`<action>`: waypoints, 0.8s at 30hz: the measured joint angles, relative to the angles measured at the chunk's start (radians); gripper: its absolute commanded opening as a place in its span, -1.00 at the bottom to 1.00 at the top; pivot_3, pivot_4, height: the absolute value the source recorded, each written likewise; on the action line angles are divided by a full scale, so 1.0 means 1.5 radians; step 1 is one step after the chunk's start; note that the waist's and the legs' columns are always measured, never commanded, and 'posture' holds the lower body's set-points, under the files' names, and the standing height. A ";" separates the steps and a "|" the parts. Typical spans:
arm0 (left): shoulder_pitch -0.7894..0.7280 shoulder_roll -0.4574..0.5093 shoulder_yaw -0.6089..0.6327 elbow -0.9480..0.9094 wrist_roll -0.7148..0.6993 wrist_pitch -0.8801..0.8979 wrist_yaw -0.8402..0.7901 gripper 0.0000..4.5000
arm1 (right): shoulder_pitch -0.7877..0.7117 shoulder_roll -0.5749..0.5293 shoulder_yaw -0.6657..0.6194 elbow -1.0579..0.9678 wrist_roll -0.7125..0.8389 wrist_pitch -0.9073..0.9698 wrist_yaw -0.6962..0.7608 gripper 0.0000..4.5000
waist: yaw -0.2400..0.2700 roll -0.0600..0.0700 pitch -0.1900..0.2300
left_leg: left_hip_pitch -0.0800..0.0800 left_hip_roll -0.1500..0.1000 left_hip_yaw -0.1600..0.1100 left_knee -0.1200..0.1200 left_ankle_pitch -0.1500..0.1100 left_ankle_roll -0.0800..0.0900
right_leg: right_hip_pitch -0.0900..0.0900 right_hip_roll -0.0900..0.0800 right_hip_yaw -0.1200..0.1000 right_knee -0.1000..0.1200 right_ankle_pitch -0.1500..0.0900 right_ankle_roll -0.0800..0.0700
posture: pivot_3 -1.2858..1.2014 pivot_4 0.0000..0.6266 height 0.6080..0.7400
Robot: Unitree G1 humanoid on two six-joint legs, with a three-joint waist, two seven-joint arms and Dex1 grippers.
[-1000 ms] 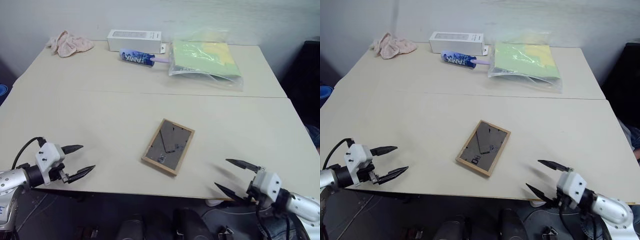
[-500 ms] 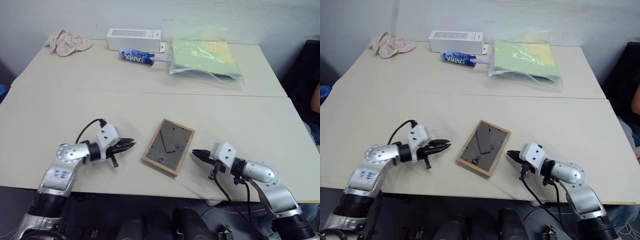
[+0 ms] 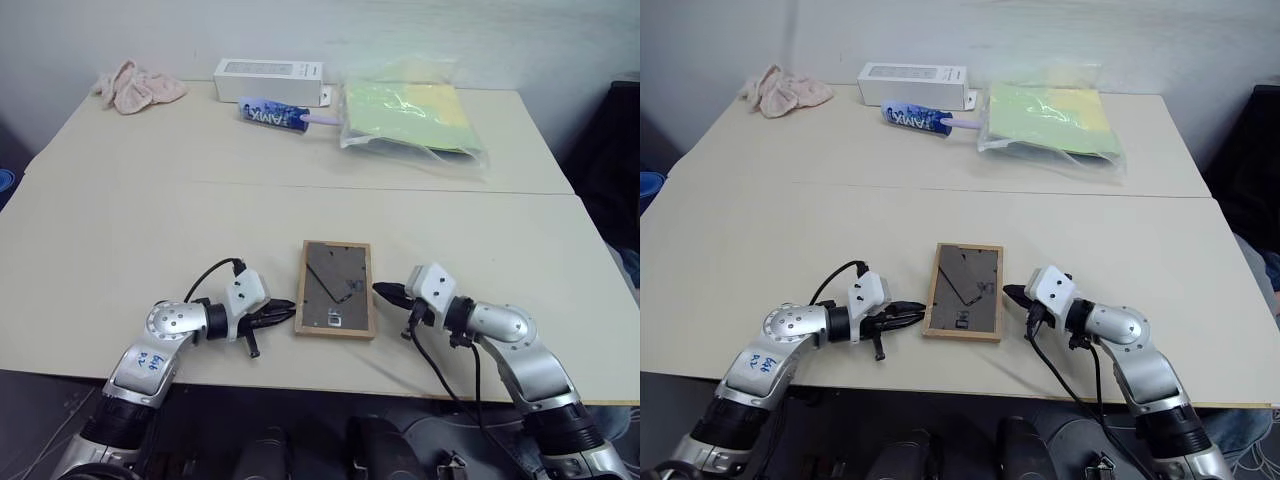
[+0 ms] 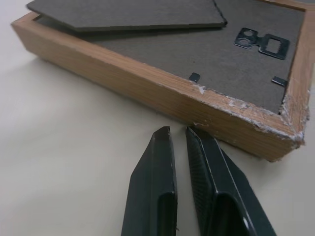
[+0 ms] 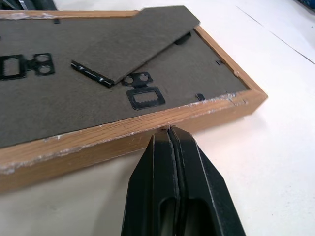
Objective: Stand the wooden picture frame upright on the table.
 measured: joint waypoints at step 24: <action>-0.255 0.032 0.129 0.107 -0.425 0.872 0.152 0.83 | 0.042 -0.079 0.024 -0.086 0.004 0.031 0.082 -1.00 | 0.015 -0.001 0.000 | 0.000 -0.001 -0.001 0.002 0.000 -0.001 | 0.001 0.000 0.000 0.001 0.000 0.000 | 0.03 -0.52 1.00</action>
